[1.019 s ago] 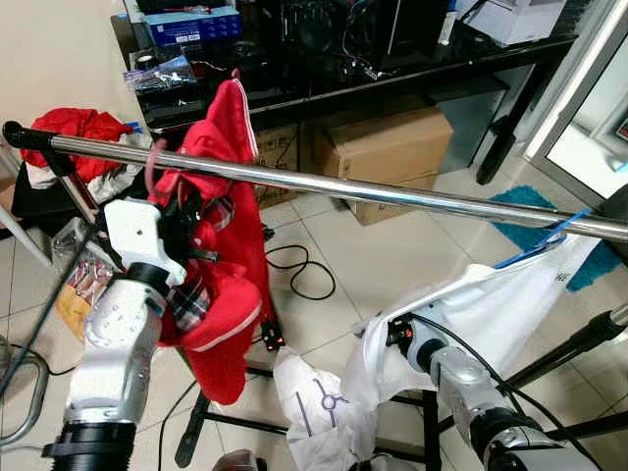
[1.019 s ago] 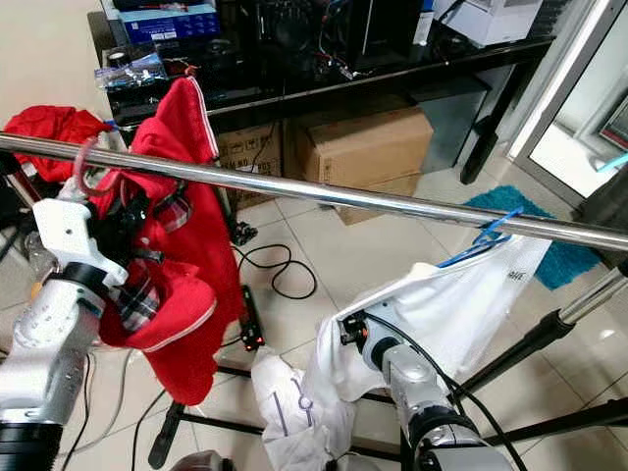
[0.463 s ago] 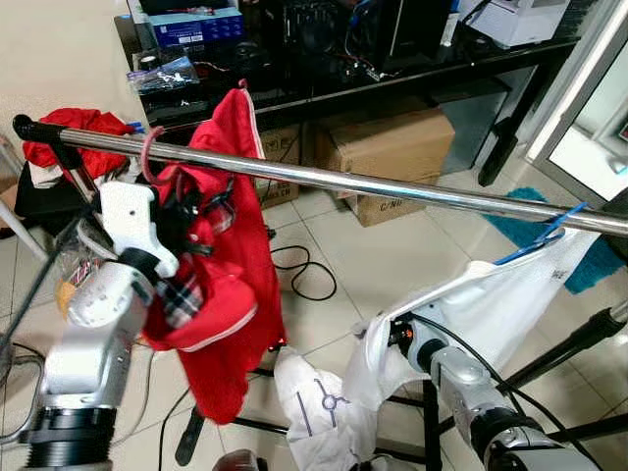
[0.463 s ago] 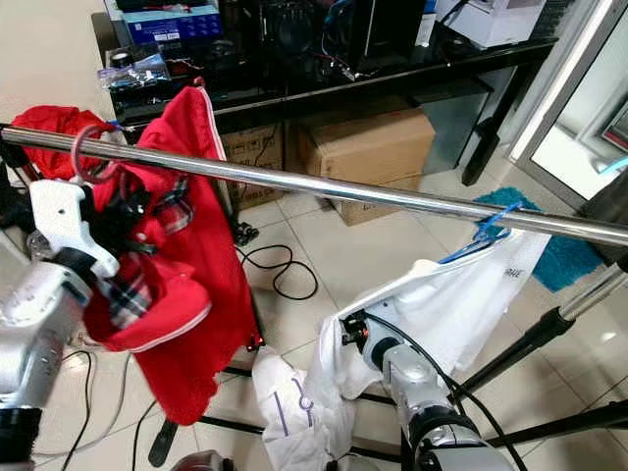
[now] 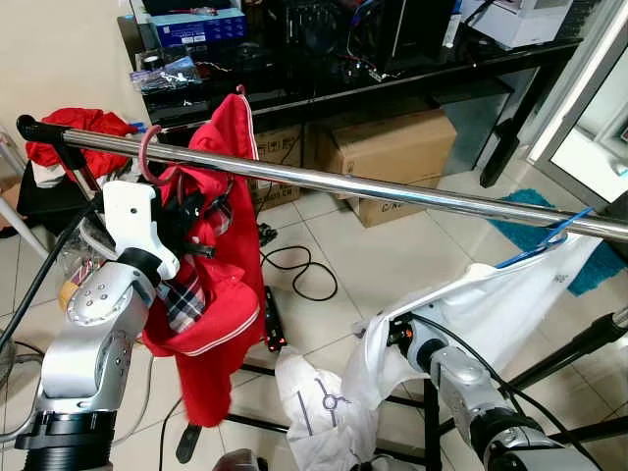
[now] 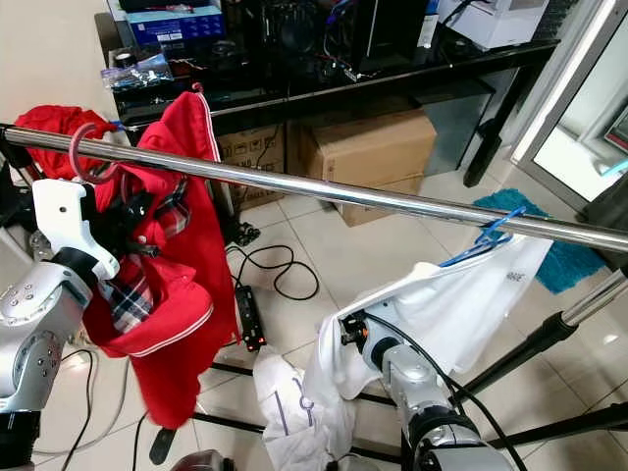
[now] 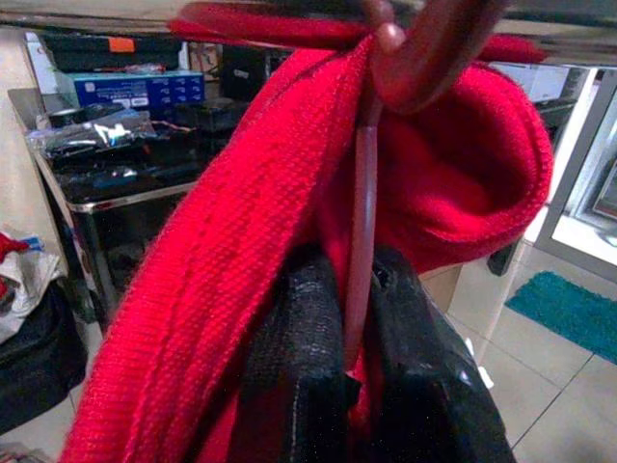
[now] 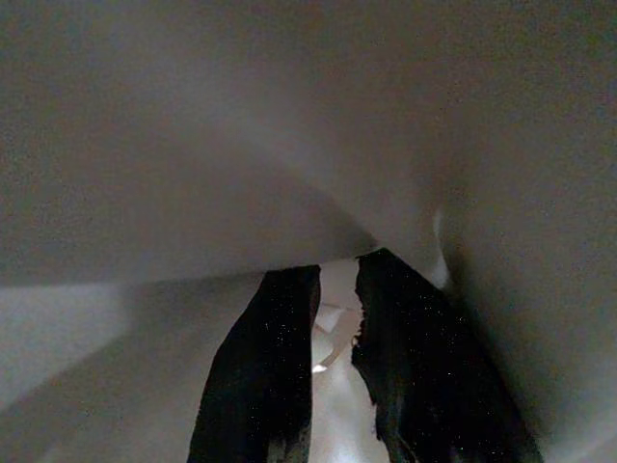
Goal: Hang hanger
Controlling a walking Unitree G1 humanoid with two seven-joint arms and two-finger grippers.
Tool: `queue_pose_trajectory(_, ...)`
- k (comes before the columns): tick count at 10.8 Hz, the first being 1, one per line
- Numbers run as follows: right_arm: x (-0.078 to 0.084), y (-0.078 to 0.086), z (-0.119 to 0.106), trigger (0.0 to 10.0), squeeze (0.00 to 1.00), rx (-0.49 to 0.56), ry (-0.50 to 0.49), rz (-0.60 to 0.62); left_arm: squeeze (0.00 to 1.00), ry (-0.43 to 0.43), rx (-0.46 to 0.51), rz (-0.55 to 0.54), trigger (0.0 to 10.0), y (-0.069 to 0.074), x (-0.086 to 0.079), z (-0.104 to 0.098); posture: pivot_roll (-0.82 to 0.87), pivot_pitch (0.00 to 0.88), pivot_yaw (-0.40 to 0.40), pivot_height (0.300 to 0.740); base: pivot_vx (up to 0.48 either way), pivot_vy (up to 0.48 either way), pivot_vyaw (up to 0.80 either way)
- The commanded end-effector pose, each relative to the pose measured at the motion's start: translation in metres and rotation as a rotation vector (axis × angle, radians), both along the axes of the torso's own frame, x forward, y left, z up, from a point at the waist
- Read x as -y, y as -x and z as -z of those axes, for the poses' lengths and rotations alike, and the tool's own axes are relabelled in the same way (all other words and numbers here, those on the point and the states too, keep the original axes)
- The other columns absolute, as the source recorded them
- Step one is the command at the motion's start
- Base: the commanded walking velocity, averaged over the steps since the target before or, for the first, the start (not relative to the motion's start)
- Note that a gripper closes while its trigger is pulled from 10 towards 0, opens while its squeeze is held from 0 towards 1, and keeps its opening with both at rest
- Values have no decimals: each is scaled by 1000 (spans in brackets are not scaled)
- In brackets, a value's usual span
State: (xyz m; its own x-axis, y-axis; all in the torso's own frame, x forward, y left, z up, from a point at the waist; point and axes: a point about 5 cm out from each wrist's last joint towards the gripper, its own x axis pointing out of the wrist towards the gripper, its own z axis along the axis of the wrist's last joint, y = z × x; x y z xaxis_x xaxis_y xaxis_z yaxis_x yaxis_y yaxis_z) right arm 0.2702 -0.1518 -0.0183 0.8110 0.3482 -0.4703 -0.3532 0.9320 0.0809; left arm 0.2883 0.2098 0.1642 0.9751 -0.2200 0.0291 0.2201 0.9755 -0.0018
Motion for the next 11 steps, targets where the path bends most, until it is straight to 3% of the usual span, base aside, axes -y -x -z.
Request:
queue_pose_trajectory(1, 1, 2, 2, 10000, 0, -4, 9, -2, 0, 6, 78, 12, 10000, 0, 3, -18, 94, 6, -9, 740, 0, 0, 0)
queue_pose_trajectory(11, 1, 2, 2, 10000, 0, -4, 9, -2, 0, 6, 78, 12, 10000, 0, 3, -18, 94, 6, -9, 740, 0, 0, 0)
